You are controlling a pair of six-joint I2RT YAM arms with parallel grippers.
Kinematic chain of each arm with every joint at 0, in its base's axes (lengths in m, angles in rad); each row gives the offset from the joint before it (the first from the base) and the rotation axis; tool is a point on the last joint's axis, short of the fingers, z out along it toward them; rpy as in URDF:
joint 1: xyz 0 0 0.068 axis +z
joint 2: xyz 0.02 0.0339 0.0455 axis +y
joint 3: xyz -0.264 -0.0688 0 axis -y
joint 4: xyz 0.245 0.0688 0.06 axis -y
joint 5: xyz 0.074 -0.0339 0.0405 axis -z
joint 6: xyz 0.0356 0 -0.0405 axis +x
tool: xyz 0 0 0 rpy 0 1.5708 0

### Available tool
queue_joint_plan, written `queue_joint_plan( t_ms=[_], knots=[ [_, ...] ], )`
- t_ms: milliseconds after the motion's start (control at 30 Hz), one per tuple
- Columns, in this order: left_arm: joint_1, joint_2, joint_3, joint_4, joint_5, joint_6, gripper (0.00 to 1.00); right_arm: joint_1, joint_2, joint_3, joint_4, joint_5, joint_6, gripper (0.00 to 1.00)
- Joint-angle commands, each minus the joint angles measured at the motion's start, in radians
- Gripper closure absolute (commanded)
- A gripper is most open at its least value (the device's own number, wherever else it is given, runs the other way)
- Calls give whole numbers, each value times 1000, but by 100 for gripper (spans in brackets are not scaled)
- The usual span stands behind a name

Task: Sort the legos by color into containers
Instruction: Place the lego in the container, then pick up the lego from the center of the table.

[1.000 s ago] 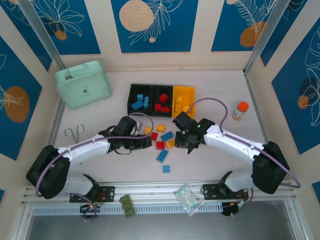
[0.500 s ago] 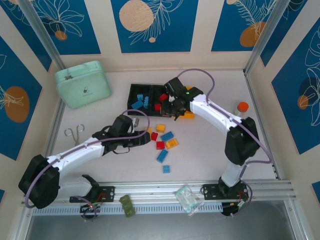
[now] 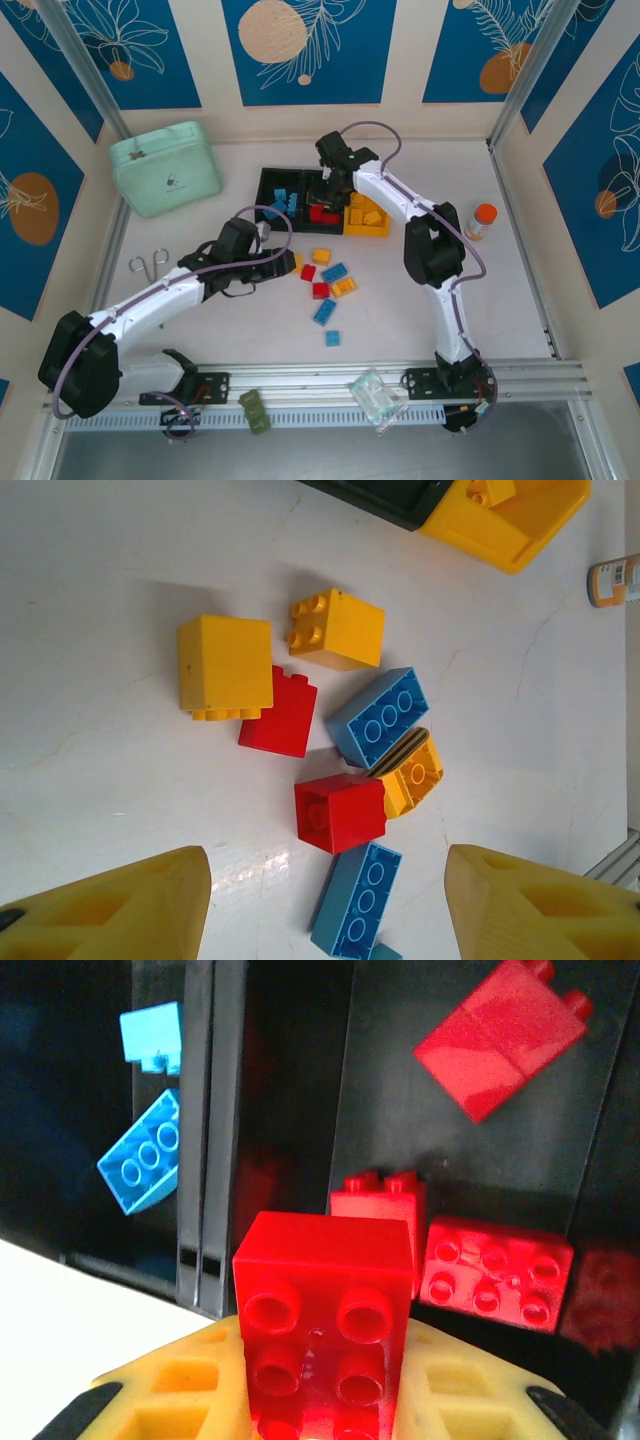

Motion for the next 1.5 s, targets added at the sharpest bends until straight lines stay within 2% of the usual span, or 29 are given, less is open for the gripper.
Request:
queue_joint_plan(
  t_ms=[0,233,367,567,700,800,1100,1467],
  knots=[
    [8,-2,0,-10,19,-1,37,-14,65,99,-75,-33,-13,71],
    [10,-17,-23,-11,15,-12,37,-22,176,248,-129,-51,-19,68],
    [11,-15,-24,-14,16,-14,37,-20,198,286,-138,-50,-15,61],
    [12,-19,-32,-14,15,-13,37,-17,177,295,-148,-29,-18,52],
    [12,-15,-35,-18,16,-12,37,-11,120,271,-153,-14,-24,52],
    [11,-18,-38,-25,11,-8,37,-3,10,161,-104,-11,-33,52],
    [11,20,-18,-80,10,28,37,21,-407,-349,103,-45,-21,51],
    [-34,198,149,-219,-69,141,39,54,-879,-929,259,-116,10,48]
  ],
)
